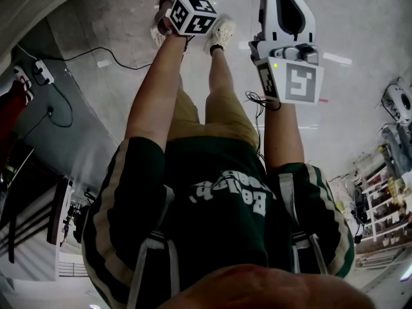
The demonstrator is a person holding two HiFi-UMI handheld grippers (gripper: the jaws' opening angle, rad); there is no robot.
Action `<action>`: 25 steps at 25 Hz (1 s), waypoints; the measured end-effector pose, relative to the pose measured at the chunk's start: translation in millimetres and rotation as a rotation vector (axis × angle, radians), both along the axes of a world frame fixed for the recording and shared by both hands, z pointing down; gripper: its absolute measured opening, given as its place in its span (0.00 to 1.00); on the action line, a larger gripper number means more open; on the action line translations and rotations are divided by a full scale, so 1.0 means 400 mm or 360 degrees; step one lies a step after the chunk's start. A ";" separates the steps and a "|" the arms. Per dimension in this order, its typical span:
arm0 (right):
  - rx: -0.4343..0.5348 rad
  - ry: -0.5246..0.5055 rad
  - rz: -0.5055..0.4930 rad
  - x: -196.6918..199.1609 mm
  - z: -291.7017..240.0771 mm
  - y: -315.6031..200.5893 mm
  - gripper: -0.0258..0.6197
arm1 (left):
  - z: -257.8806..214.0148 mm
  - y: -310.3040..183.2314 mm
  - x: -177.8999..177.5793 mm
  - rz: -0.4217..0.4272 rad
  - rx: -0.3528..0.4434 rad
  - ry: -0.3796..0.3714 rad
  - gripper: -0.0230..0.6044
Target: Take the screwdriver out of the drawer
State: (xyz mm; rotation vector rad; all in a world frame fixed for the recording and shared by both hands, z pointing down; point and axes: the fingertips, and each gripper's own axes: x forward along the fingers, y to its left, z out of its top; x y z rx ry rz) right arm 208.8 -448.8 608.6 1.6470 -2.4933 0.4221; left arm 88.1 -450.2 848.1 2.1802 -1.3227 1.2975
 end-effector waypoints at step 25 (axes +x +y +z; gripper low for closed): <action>0.0234 0.0031 -0.0084 -0.038 -0.528 0.025 0.09 | -0.755 0.066 -0.061 -0.0090 0.0420 0.0265 0.16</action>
